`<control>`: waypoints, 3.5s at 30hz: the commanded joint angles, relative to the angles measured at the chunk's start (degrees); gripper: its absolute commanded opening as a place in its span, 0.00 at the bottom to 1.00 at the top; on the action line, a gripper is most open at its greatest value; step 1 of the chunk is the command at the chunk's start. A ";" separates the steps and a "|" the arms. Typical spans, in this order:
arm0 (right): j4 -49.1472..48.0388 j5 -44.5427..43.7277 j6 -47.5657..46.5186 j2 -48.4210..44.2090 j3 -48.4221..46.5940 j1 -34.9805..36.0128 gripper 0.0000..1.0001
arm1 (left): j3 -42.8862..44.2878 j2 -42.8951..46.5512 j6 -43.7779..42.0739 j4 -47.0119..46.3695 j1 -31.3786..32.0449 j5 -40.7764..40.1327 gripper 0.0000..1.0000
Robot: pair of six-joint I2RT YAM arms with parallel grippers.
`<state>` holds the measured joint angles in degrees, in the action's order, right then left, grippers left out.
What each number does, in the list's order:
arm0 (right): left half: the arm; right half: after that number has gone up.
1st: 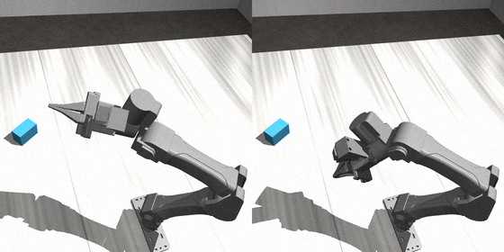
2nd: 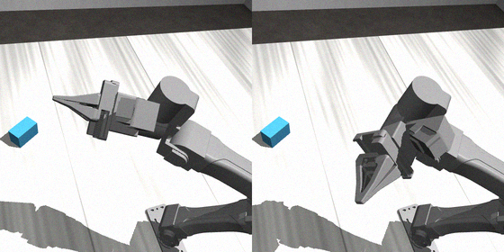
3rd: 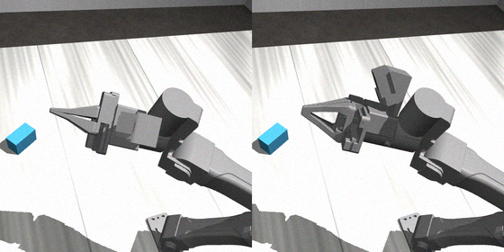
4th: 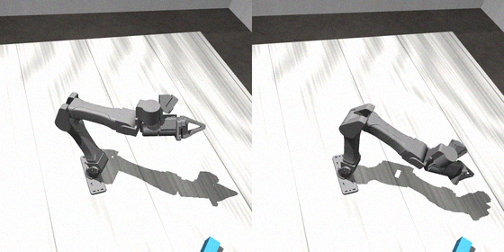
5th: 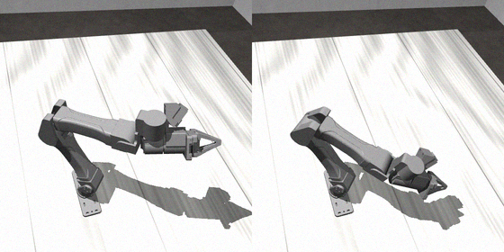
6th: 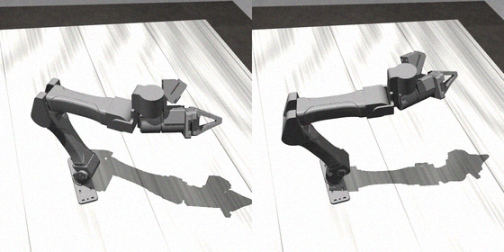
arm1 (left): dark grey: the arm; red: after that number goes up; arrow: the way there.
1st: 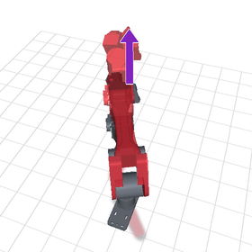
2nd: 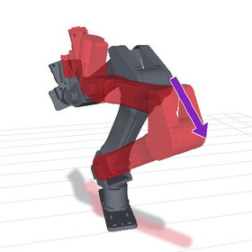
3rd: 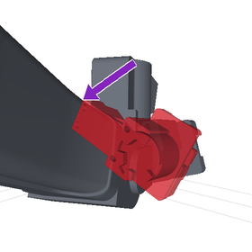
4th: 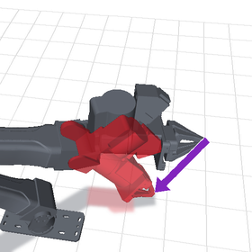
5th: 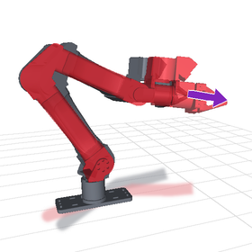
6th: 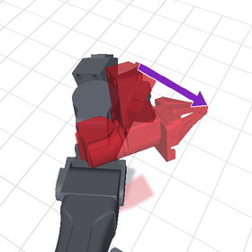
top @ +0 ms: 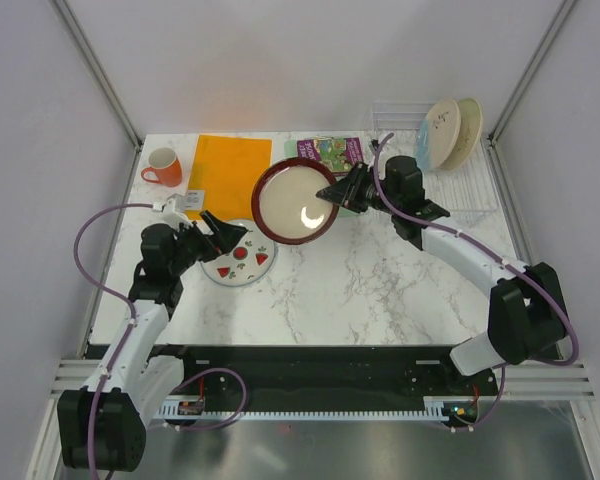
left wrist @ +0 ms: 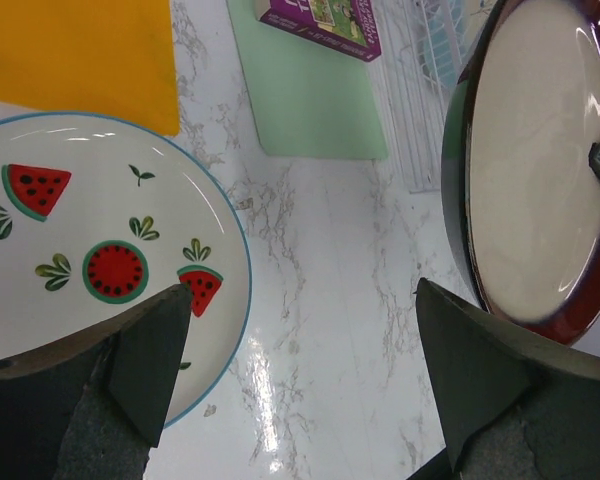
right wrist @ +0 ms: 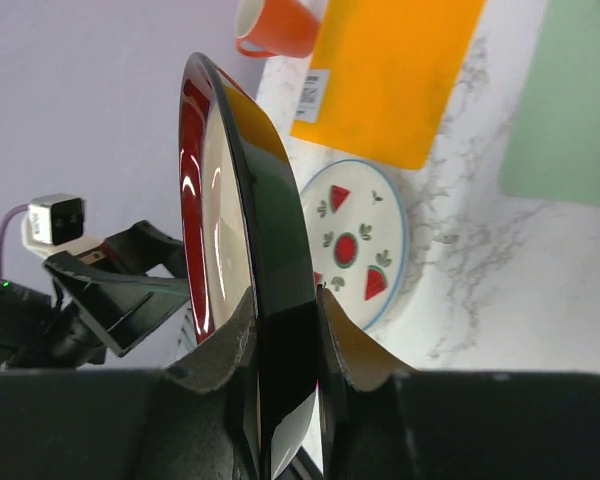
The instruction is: Unload the plates from the dish rack
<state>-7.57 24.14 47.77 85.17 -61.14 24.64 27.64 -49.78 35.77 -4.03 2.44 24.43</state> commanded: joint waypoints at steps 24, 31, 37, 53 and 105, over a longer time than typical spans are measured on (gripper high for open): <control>-14.83 1.96 5.05 0.35 0.59 4.71 0.00 | 0.14 7.33 2.37 -2.02 0.02 -3.25 0.99; -17.47 3.10 7.34 2.54 0.41 7.61 0.00 | -2.67 3.38 6.50 -10.87 0.02 0.09 0.96; -20.37 2.49 9.09 5.18 0.41 12.27 0.00 | -2.77 0.21 9.32 -15.48 0.55 1.85 0.86; -5.80 -4.44 -1.43 3.96 -4.77 12.28 0.46 | 4.26 0.21 -1.57 6.03 0.64 -10.77 0.02; 6.17 -0.23 -11.29 1.49 0.50 -1.53 0.71 | 0.84 -24.93 -3.95 -9.86 -0.33 -25.39 0.22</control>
<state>-1.43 23.27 38.26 86.54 -58.72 23.66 26.83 -72.95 33.21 -15.14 2.22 -0.93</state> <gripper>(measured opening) 0.703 0.219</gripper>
